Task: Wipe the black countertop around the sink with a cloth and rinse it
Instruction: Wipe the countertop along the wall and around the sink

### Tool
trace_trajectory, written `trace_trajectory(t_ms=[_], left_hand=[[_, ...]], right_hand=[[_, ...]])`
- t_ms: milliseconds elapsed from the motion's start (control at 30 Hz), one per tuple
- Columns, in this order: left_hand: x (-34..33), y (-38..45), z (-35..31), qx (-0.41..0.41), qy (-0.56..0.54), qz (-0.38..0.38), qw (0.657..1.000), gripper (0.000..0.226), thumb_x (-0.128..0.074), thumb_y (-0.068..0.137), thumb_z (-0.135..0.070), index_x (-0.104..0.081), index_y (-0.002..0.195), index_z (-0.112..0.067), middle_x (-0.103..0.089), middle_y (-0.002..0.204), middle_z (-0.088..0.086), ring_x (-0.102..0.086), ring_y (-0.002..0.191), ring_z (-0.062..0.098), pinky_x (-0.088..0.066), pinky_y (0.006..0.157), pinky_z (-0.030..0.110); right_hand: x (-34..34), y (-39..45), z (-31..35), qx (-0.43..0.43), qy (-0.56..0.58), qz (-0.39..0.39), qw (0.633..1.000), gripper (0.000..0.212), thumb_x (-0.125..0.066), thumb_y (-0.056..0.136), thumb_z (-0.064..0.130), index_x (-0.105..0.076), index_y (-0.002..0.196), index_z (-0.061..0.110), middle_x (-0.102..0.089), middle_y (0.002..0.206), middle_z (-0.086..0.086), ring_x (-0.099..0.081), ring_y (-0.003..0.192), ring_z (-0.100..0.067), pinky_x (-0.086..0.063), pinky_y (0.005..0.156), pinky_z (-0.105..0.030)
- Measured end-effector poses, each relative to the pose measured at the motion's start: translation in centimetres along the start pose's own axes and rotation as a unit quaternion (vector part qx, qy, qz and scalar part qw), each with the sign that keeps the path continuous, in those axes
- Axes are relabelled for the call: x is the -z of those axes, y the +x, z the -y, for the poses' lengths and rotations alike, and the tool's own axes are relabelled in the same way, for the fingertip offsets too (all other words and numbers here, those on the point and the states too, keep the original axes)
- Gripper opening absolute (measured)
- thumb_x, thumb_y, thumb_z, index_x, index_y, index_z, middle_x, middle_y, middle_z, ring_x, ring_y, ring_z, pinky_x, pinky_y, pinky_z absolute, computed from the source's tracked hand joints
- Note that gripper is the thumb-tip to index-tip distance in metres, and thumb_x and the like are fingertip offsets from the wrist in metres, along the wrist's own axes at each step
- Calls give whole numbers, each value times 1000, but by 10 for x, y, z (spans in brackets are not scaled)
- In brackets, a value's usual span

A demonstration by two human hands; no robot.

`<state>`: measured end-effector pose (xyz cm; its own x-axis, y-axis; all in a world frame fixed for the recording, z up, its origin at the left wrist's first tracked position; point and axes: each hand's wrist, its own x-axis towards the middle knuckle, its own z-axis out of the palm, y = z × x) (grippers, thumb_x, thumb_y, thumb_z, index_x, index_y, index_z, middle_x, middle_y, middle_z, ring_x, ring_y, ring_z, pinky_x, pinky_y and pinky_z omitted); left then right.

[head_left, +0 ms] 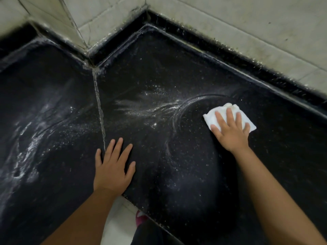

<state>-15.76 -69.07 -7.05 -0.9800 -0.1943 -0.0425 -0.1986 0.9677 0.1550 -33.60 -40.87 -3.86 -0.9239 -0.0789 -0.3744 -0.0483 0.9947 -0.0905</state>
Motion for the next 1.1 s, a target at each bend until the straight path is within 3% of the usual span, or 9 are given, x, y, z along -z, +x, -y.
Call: trace_trajectory(t_ms=[167, 367, 433, 533, 667, 733, 867, 967, 1100], left_hand=[[-4, -1, 2, -8, 11, -28, 1000, 51, -34, 84, -40, -53, 124, -14, -51, 132, 16, -28, 127, 25, -12, 101, 45], [-5, -1, 3, -5, 12, -15, 1000, 50, -32, 86, -41, -48, 126, -16, -50, 134, 15, -27, 128, 25, -11, 103, 46], [-5, -1, 3, 0, 15, -9, 1000, 49, -24, 92, -45, -45, 128, -19, -49, 135, 14, -27, 128, 24, -11, 103, 46], [-5, 0, 3, 6, 13, -1, 1000, 53, -10, 94, -49, -40, 129, -22, -49, 136, 13, -26, 129, 23, -10, 103, 46], [-5, -2, 3, 0, 13, -14, 1000, 49, -23, 92, -45, -43, 128, -19, -50, 135, 14, -27, 128, 25, -10, 103, 47], [-5, -2, 3, -2, 15, -13, 1000, 49, -22, 92, -45, -43, 127, -18, -50, 134, 16, -28, 128, 25, -10, 102, 48], [-3, 0, 1, 6, 17, 10, 1000, 56, -4, 95, -49, -38, 129, -19, -50, 134, 15, -28, 128, 26, -12, 102, 48], [0, 0, 0, 12, 17, 18, 1000, 56, -4, 95, -49, -38, 128, -20, -50, 134, 15, -28, 128, 26, -12, 103, 48], [5, 0, -1, 17, 18, 43, 999, 56, -3, 95, -50, -37, 129, -21, -50, 134, 13, -28, 129, 24, -6, 105, 43]], right_hand=[[13, 49, 43, -47, 25, 5, 999, 54, -16, 98, 48, 3, 147, 35, 19, 155, 0, 20, 141, -29, 7, 111, -54], [-21, 3, 114, 135, -18, 28, 990, 54, -11, 96, 51, -1, 147, 36, 19, 155, 0, 19, 141, -30, 10, 111, -53], [-45, -33, 118, 219, -51, 6, 974, 62, -1, 88, 56, -12, 146, 37, 6, 157, -3, 8, 143, -32, 7, 110, -52], [-64, -73, 87, 284, -56, -30, 957, 53, -6, 95, 53, -37, 134, 37, -40, 146, -5, -25, 134, -31, -12, 103, -49], [-45, -55, 4, 197, -89, -57, 975, 53, -6, 97, 50, -42, 129, 26, -53, 133, -15, -39, 124, -37, -32, 95, -51], [-21, -26, -23, 93, -64, -89, 990, 50, -21, 98, 45, -40, 138, 22, -37, 145, -17, -34, 131, -42, -31, 97, -61], [19, 47, -20, -95, 27, -33, 995, 52, -20, 99, 41, -7, 148, 31, 9, 157, -1, 10, 143, -29, -1, 112, -54], [29, 84, 31, -49, 18, 5, 999, 53, -15, 99, 43, 1, 148, 31, 18, 155, -1, 17, 141, -31, 4, 112, -56], [10, 68, 114, 113, -32, 19, 993, 52, -14, 99, 44, 3, 147, 33, 20, 155, 0, 18, 141, -31, 6, 111, -55]])
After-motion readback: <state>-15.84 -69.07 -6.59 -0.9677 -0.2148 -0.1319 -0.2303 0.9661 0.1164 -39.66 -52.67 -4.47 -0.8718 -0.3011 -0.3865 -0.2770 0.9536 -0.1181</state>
